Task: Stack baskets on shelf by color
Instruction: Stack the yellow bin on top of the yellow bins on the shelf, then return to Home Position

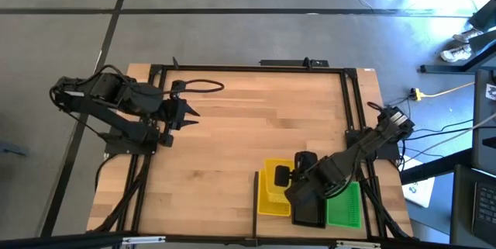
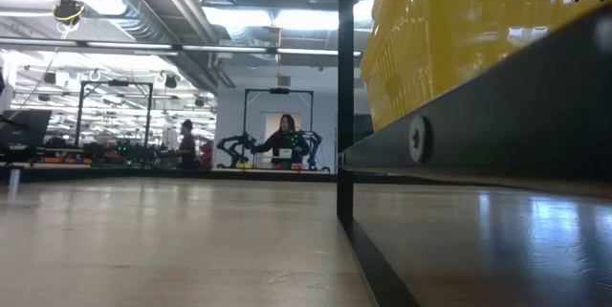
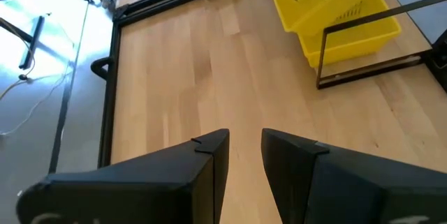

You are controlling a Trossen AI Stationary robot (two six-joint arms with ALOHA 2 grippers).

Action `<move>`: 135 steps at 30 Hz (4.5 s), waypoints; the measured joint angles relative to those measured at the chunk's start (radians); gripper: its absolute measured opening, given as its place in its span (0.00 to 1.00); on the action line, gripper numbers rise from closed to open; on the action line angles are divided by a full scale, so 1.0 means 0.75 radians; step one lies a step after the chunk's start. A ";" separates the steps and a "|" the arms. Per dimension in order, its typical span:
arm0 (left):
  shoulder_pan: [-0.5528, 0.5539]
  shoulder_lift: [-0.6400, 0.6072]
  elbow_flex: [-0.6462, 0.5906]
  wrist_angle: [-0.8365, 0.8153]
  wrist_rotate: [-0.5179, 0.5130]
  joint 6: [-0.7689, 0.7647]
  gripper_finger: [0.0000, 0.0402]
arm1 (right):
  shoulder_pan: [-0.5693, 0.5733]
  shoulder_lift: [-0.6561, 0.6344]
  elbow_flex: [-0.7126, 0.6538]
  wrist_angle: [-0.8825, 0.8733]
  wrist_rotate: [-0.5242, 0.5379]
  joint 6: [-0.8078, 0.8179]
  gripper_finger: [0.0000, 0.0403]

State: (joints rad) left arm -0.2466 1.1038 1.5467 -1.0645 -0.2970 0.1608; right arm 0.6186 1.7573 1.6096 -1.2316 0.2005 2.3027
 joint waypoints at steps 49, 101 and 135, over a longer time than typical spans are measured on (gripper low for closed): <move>0.001 0.000 0.000 0.003 -0.002 0.002 0.19 | -0.017 0.052 0.000 0.111 -0.106 -0.048 0.15; 0.014 0.000 -0.001 -0.143 -0.055 -0.119 0.15 | -0.174 -0.012 0.321 0.146 0.643 -1.736 0.02; 0.023 -0.877 -0.602 0.277 -0.211 -0.411 0.00 | -0.174 -1.071 -0.078 0.360 0.447 -2.776 0.00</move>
State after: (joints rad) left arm -0.2291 0.4463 1.0950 -0.8565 -0.4553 -0.1478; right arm 0.4881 0.9542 1.5514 -0.9615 0.5360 0.2207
